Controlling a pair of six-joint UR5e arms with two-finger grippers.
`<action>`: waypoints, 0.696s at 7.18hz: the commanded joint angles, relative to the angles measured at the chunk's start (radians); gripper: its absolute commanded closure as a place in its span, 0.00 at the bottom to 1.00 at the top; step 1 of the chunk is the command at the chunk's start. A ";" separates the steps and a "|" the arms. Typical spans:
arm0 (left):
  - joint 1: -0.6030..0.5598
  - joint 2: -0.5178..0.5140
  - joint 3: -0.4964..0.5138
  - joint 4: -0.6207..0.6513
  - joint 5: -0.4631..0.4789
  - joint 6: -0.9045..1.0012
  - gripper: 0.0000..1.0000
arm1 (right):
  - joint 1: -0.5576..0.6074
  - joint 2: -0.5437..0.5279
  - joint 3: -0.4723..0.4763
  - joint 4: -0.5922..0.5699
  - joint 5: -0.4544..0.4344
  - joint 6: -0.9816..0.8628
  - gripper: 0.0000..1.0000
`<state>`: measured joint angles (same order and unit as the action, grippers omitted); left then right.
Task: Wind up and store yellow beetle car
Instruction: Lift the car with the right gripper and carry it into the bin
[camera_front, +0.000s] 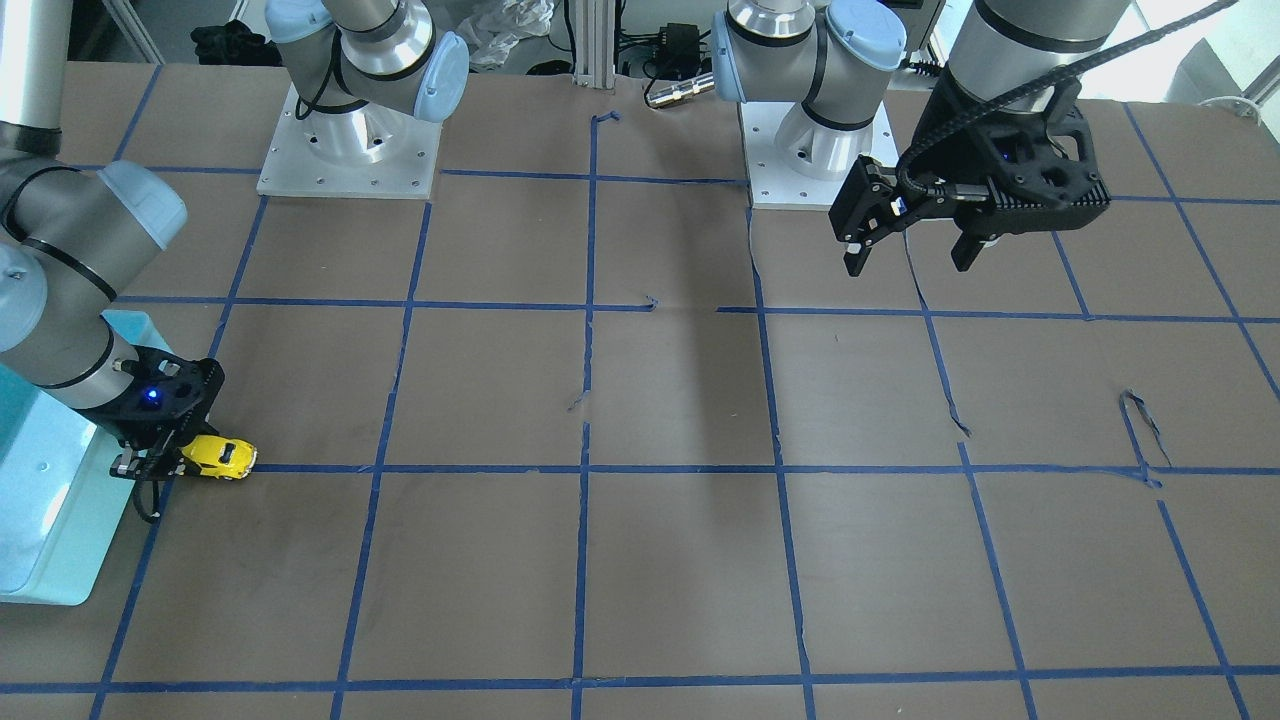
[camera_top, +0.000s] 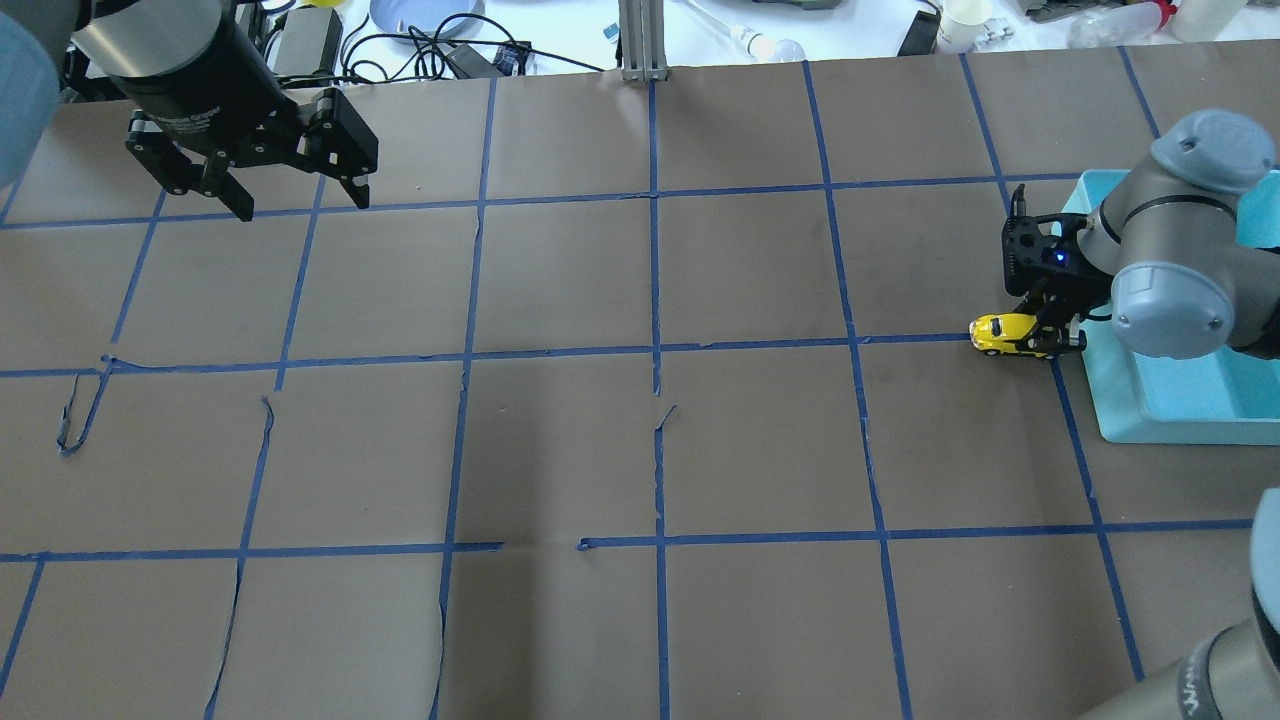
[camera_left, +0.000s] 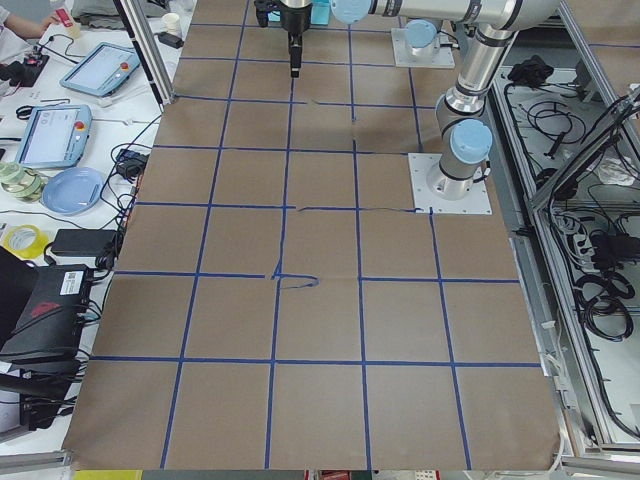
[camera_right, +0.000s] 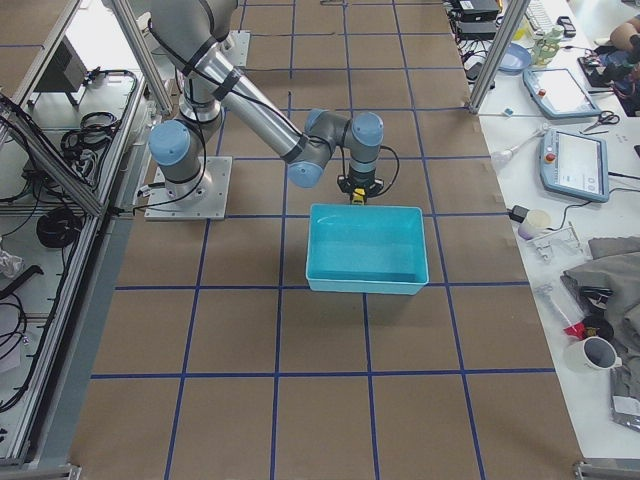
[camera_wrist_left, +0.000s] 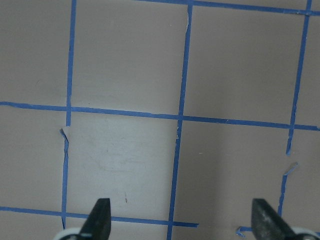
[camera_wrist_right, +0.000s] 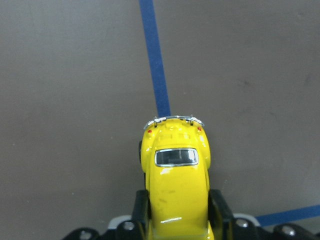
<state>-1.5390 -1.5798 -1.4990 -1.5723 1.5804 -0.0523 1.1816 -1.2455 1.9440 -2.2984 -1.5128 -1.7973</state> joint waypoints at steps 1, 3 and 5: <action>-0.001 0.001 -0.001 -0.002 0.001 0.000 0.00 | 0.015 -0.043 -0.069 0.080 0.031 0.037 0.69; -0.001 0.001 -0.001 0.000 0.001 0.000 0.00 | 0.020 -0.045 -0.179 0.219 0.043 0.041 0.69; -0.001 0.001 -0.001 -0.002 0.001 0.000 0.00 | 0.007 -0.043 -0.247 0.286 0.039 0.039 0.69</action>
<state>-1.5401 -1.5785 -1.5002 -1.5727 1.5815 -0.0521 1.1971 -1.2891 1.7361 -2.0512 -1.4716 -1.7574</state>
